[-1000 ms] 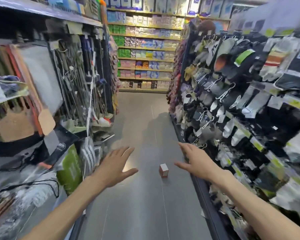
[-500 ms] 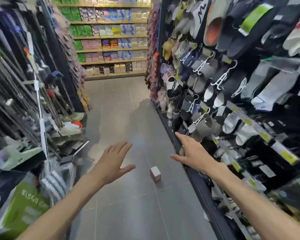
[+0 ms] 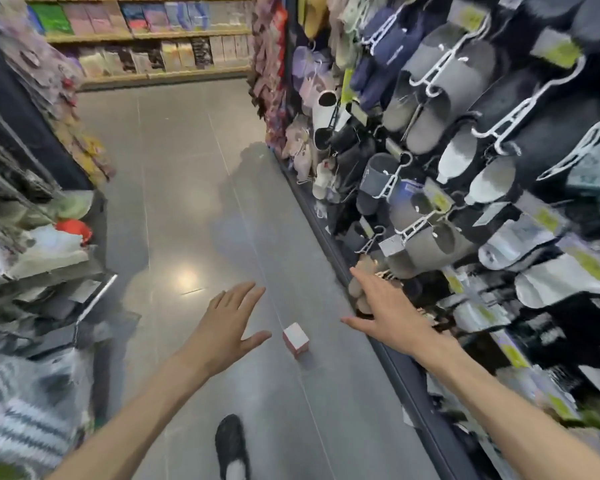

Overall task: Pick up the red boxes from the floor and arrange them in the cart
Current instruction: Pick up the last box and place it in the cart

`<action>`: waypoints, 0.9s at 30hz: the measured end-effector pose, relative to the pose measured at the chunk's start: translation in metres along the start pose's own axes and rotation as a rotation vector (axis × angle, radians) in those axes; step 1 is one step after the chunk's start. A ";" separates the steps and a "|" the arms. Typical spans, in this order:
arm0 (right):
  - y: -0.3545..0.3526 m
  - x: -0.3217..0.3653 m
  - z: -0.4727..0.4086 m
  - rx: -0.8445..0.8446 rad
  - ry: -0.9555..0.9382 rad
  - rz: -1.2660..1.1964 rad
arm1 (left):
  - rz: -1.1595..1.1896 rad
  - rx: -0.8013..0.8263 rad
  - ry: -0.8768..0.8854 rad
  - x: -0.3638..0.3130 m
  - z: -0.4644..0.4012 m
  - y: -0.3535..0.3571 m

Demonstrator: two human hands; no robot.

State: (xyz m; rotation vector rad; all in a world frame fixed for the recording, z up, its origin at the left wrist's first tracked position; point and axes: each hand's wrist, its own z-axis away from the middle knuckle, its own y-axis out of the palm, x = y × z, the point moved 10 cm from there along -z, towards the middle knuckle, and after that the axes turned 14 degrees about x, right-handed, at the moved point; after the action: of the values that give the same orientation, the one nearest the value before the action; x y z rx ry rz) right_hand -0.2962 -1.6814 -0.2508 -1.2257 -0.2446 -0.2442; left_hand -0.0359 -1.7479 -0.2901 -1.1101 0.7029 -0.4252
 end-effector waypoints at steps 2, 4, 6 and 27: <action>0.024 -0.016 -0.029 0.017 0.053 -0.031 | 0.006 0.031 0.035 0.022 -0.035 0.019; 0.056 -0.033 -0.058 0.032 0.096 -0.079 | 0.023 0.050 0.068 0.047 -0.068 0.042; 0.095 -0.051 -0.085 0.058 0.144 -0.112 | 0.045 0.063 0.083 0.073 -0.097 0.070; 0.618 -0.255 -0.294 0.169 0.325 -0.486 | 0.168 0.182 0.203 0.220 -0.310 0.528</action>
State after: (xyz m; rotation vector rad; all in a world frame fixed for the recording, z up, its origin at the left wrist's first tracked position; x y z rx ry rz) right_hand -0.3280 -1.7496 -0.9769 -0.9278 -0.2710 -0.8201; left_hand -0.1114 -1.8823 -0.9223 -0.8359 0.9104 -0.4524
